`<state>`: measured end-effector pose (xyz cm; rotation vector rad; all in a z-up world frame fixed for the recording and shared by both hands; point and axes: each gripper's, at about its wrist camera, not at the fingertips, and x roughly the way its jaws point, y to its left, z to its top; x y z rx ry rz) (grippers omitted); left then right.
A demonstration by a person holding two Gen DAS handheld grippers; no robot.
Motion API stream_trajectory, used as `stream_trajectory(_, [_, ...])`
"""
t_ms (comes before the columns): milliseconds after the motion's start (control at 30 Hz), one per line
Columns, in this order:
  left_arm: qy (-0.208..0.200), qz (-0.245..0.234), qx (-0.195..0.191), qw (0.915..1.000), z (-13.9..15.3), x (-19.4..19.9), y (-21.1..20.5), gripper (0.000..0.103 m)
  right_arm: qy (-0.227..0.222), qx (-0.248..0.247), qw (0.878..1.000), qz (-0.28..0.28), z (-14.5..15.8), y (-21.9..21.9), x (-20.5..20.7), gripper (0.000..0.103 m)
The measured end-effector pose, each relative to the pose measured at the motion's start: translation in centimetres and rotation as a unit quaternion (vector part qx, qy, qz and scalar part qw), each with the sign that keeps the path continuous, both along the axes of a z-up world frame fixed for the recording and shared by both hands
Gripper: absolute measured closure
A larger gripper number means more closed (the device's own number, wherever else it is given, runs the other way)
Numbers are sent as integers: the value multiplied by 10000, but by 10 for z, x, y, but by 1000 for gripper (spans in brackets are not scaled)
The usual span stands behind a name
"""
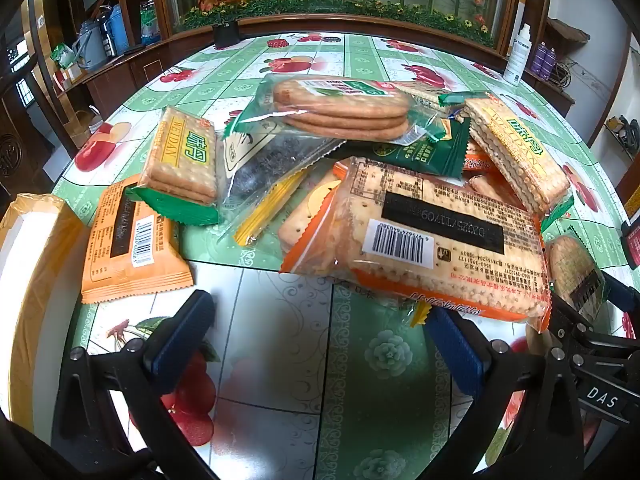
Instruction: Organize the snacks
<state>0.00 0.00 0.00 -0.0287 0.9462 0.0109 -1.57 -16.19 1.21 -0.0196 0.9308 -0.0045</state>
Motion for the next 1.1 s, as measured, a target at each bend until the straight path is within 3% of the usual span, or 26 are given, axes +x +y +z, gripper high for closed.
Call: stream_trajectory(1100, [1,-29,35,10000,2,-7,0,0,6,26,10000,-3,0,0,0,0])
